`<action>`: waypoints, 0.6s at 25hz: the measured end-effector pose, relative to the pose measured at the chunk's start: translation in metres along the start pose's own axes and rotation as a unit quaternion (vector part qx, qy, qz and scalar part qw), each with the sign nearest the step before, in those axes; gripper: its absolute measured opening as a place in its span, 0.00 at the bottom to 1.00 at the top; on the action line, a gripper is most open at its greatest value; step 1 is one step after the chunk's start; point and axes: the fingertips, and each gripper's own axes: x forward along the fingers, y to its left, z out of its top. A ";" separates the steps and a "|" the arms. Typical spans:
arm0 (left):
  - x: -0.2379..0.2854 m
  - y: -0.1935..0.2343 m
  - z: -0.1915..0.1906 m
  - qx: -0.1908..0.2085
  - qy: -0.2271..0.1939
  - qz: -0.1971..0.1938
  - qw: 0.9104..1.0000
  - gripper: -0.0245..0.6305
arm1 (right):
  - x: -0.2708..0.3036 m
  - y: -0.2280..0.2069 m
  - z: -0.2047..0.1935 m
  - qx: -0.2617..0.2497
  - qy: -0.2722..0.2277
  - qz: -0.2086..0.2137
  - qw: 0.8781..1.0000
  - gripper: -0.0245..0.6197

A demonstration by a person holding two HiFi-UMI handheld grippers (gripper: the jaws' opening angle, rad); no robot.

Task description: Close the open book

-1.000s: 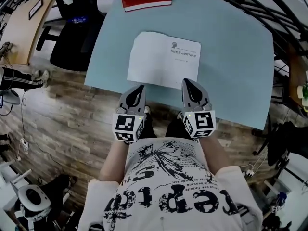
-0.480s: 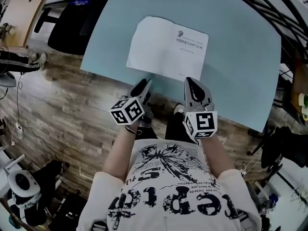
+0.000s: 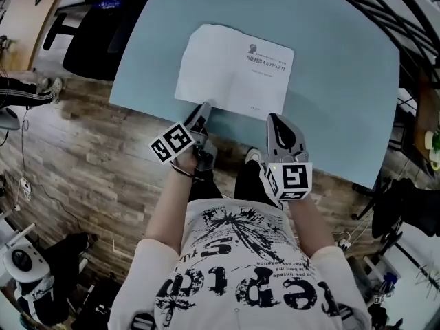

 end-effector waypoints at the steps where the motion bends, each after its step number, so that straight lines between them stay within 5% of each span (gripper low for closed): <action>1: 0.002 0.002 0.001 -0.015 -0.001 0.000 1.000 0.26 | 0.000 -0.002 0.000 0.000 0.001 -0.003 1.000 0.05; 7: 0.010 0.007 0.014 -0.055 -0.013 0.008 0.998 0.25 | 0.002 -0.012 0.006 0.001 -0.001 -0.016 1.000 0.05; 15: -0.001 -0.007 0.017 -0.024 -0.016 0.002 1.000 0.10 | -0.004 -0.019 0.019 0.004 -0.017 -0.033 0.999 0.05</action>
